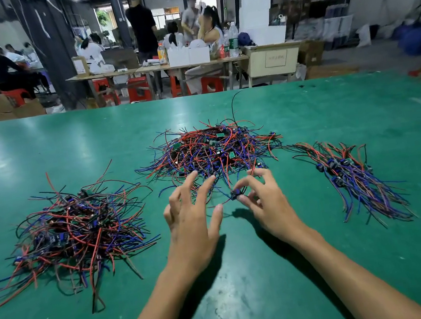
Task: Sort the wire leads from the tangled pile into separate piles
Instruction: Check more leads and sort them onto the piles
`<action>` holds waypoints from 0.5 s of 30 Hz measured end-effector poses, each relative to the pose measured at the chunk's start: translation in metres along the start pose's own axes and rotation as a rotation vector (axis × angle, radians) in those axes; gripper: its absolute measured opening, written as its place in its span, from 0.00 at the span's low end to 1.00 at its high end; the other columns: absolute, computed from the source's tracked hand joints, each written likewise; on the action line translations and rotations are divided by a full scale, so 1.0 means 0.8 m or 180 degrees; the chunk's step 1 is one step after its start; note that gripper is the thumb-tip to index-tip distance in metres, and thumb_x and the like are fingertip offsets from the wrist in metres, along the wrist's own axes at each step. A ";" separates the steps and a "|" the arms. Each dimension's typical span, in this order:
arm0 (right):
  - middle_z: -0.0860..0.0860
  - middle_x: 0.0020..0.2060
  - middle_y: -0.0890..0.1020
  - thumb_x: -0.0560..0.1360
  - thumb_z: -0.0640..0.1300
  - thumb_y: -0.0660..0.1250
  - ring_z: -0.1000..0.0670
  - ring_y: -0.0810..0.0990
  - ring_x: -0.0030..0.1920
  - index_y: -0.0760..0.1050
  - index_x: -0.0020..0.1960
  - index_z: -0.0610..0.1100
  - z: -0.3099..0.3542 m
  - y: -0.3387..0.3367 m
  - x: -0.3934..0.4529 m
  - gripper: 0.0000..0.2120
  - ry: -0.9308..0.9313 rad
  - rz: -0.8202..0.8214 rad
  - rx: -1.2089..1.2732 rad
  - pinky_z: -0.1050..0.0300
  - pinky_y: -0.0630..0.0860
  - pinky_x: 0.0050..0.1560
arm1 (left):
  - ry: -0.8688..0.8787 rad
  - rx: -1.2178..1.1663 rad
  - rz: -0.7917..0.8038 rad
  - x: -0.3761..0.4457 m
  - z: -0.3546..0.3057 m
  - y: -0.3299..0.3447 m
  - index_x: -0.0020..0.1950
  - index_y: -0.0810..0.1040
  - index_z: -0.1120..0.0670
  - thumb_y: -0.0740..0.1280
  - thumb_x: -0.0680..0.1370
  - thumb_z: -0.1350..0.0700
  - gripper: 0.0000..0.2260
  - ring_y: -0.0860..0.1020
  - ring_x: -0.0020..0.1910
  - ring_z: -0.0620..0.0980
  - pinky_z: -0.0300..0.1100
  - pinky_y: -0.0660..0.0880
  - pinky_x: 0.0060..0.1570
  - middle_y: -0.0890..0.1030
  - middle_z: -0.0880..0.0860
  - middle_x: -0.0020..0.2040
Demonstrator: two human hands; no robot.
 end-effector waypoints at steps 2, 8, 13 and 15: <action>0.53 0.55 0.78 0.79 0.42 0.70 0.56 0.80 0.41 0.79 0.55 0.49 0.018 -0.009 -0.005 0.06 -0.0263 -0.0105 0.0191 0.53 0.79 0.51 | 0.0166 0.0062 0.0105 -0.001 -0.005 0.007 0.76 0.67 0.42 0.63 0.82 0.45 0.22 0.55 0.76 0.46 0.49 0.52 0.70 0.60 0.44 0.79; 0.54 0.47 0.85 0.74 0.38 0.75 0.54 0.84 0.43 0.85 0.54 0.47 0.050 -0.025 -0.017 0.10 -0.0356 -0.0431 0.0991 0.60 0.79 0.50 | 0.0501 -0.0075 -0.0141 0.001 -0.012 -0.003 0.62 0.80 0.42 0.68 0.80 0.51 0.11 0.65 0.74 0.43 0.46 0.54 0.63 0.78 0.36 0.63; 0.49 0.49 0.87 0.75 0.29 0.70 0.50 0.86 0.49 0.84 0.55 0.49 0.046 -0.015 -0.018 0.17 0.0276 -0.0075 0.2199 0.58 0.80 0.53 | 0.0224 -0.0969 -0.0265 0.004 -0.010 -0.011 0.53 0.81 0.42 0.71 0.79 0.53 0.05 0.79 0.50 0.32 0.42 0.61 0.57 0.83 0.34 0.46; 0.45 0.48 0.87 0.75 0.27 0.69 0.48 0.86 0.48 0.81 0.54 0.45 0.045 -0.017 -0.020 0.15 0.0493 -0.0200 0.2802 0.62 0.79 0.50 | 0.0033 -0.1412 -0.0076 0.003 -0.009 -0.007 0.52 0.83 0.45 0.72 0.78 0.56 0.06 0.82 0.43 0.35 0.44 0.68 0.55 0.84 0.37 0.40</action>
Point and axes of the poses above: each hand's wrist, its own x-axis towards the middle knuckle, its own y-axis out of the palm, z = x × y, the point moved 6 cm from there along x, towards the middle knuckle
